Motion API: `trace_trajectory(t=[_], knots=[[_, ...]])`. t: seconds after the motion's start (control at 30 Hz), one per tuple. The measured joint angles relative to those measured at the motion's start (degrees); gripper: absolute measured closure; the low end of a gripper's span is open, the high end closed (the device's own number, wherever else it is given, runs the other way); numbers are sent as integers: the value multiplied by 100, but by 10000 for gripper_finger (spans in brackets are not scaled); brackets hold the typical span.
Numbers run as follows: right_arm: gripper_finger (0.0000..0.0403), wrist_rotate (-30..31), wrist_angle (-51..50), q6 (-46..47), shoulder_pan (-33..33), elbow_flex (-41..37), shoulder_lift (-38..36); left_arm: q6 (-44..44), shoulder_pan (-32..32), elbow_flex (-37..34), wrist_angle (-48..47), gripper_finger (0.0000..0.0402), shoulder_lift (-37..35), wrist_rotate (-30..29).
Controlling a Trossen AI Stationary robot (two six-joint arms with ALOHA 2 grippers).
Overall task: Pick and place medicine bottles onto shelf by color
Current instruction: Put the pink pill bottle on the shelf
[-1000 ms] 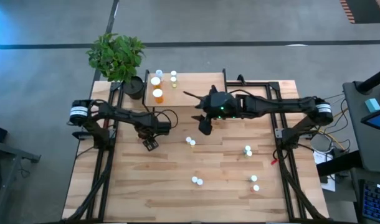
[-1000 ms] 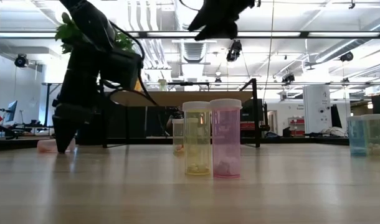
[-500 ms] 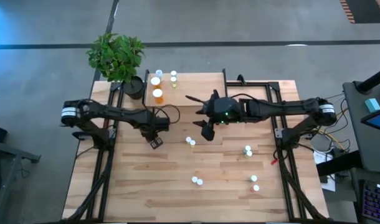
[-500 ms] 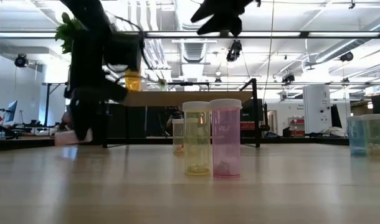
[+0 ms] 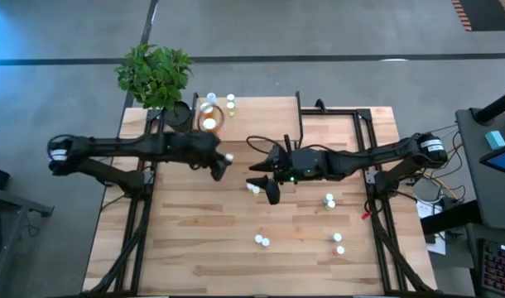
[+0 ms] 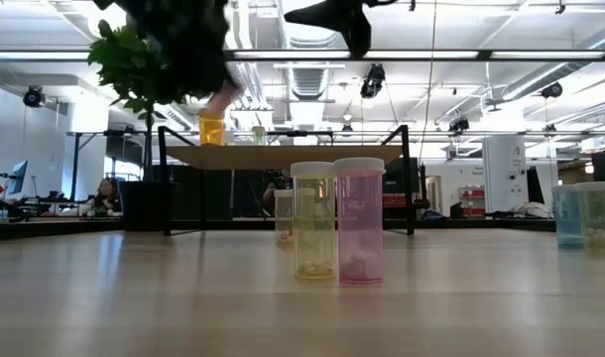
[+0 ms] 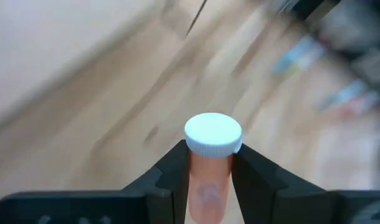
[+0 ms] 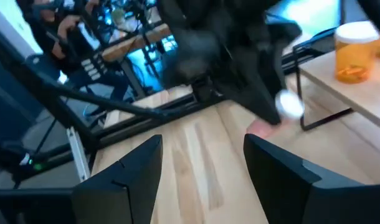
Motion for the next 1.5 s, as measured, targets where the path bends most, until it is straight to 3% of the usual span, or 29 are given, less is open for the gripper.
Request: trace_trajectory(t=[0.27, 0.57, 0.7, 1.23, 1.37, 1.5], knots=[[187, 257, 723, -133, -9, -107, 0, 299, 0, -126, 2054, 315, -446, 271], [131, 580, 868, -345, -141, 20, 30, 347, -3, -133, 3660, 315, -13, 1041], [129, 602, 856, -320, -143, 26, 33, 325, -15, -116, 4090, 315, 180, 1186], [295, 434, 342, -113, -138, 48, -113, 325, -9, -124, 4278, 315, 280, 1388], [313, 431, 248, -180, -138, 48, -141, 347, -9, -139, 4238, 312, 280, 1395], [308, 455, -103, -350, -138, 48, -225, 350, -13, -144, 4065, 286, 278, 1440]])
